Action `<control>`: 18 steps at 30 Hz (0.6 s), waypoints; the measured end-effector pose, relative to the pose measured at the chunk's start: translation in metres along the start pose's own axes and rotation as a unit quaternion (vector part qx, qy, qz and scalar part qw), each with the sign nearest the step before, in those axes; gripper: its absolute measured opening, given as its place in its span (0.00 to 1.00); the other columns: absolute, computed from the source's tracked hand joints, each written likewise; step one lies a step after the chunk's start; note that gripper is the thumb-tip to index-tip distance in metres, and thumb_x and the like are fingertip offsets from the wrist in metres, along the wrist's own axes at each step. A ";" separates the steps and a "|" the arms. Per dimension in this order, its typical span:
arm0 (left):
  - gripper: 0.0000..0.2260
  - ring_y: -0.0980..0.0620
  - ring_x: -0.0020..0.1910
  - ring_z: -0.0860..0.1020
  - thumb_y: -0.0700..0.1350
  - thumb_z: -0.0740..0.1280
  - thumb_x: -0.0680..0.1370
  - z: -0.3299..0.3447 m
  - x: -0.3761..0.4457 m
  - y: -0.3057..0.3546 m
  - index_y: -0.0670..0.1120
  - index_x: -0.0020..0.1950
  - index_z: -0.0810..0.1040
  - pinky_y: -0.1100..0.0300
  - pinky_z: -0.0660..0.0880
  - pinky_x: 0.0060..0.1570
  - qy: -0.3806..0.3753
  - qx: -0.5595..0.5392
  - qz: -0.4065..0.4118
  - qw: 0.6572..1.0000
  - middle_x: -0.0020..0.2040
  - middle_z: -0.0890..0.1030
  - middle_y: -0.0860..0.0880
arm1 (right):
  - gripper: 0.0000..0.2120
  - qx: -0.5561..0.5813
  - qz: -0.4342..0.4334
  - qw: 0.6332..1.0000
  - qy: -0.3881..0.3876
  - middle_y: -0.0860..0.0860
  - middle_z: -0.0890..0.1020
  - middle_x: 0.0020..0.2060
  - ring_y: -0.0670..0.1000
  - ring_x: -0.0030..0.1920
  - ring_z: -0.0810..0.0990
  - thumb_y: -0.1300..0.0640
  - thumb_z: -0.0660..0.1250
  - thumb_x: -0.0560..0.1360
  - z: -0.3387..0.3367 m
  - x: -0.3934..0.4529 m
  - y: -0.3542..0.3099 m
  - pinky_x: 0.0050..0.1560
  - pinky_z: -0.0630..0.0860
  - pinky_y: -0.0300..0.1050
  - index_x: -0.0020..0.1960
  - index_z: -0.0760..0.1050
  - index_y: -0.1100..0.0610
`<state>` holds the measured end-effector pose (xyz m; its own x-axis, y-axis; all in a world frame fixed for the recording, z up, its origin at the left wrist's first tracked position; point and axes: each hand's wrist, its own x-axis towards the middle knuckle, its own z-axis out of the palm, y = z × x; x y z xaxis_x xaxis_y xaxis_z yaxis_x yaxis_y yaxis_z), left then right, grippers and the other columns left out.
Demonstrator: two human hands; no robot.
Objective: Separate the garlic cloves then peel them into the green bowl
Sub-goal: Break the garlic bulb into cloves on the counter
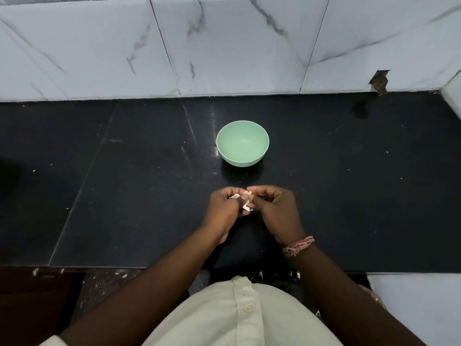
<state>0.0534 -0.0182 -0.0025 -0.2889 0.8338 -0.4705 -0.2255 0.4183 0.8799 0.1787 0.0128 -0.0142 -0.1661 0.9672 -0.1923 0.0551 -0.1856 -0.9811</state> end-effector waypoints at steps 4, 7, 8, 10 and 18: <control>0.08 0.53 0.36 0.81 0.33 0.61 0.82 -0.001 0.002 0.003 0.39 0.50 0.79 0.63 0.78 0.37 -0.032 -0.103 -0.095 0.990 0.41 0.83 0.44 | 0.11 0.113 0.058 0.992 0.003 0.54 0.87 0.40 0.53 0.40 0.84 0.73 0.69 0.76 0.002 0.000 0.005 0.47 0.83 0.44 0.51 0.84 0.60; 0.11 0.53 0.36 0.79 0.32 0.58 0.82 -0.003 0.000 0.002 0.40 0.49 0.79 0.64 0.78 0.35 -0.061 -0.228 -0.149 0.960 0.40 0.83 0.45 | 0.13 0.175 0.089 0.981 -0.005 0.55 0.84 0.40 0.50 0.40 0.79 0.74 0.65 0.77 0.009 -0.001 0.008 0.46 0.79 0.42 0.54 0.83 0.61; 0.11 0.53 0.36 0.79 0.32 0.57 0.82 -0.003 0.000 0.001 0.40 0.49 0.79 0.64 0.78 0.34 -0.061 -0.249 -0.158 0.954 0.41 0.82 0.45 | 0.13 0.185 0.099 0.978 -0.006 0.57 0.84 0.42 0.52 0.42 0.78 0.74 0.65 0.77 0.011 -0.001 0.009 0.47 0.78 0.43 0.54 0.83 0.62; 0.10 0.52 0.38 0.79 0.34 0.59 0.83 -0.006 -0.001 -0.002 0.40 0.50 0.79 0.64 0.79 0.34 -0.053 -0.262 -0.167 0.949 0.42 0.82 0.45 | 0.12 0.201 0.122 0.972 0.001 0.60 0.84 0.44 0.57 0.44 0.78 0.73 0.64 0.77 0.012 -0.001 0.009 0.48 0.77 0.46 0.53 0.83 0.64; 0.03 0.53 0.35 0.80 0.36 0.66 0.81 -0.011 0.001 -0.003 0.42 0.50 0.79 0.62 0.80 0.36 -0.036 -0.286 -0.186 0.939 0.43 0.83 0.45 | 0.08 0.330 0.192 0.923 0.048 0.56 0.85 0.41 0.52 0.42 0.85 0.70 0.63 0.80 -0.006 0.004 0.015 0.45 0.81 0.45 0.53 0.79 0.61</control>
<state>0.0436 -0.0223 -0.0062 -0.0318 0.6999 -0.7136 -0.7676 0.4402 0.4659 0.1847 0.0154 -0.0291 -0.1703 0.8125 -0.5575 -0.5257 -0.5534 -0.6461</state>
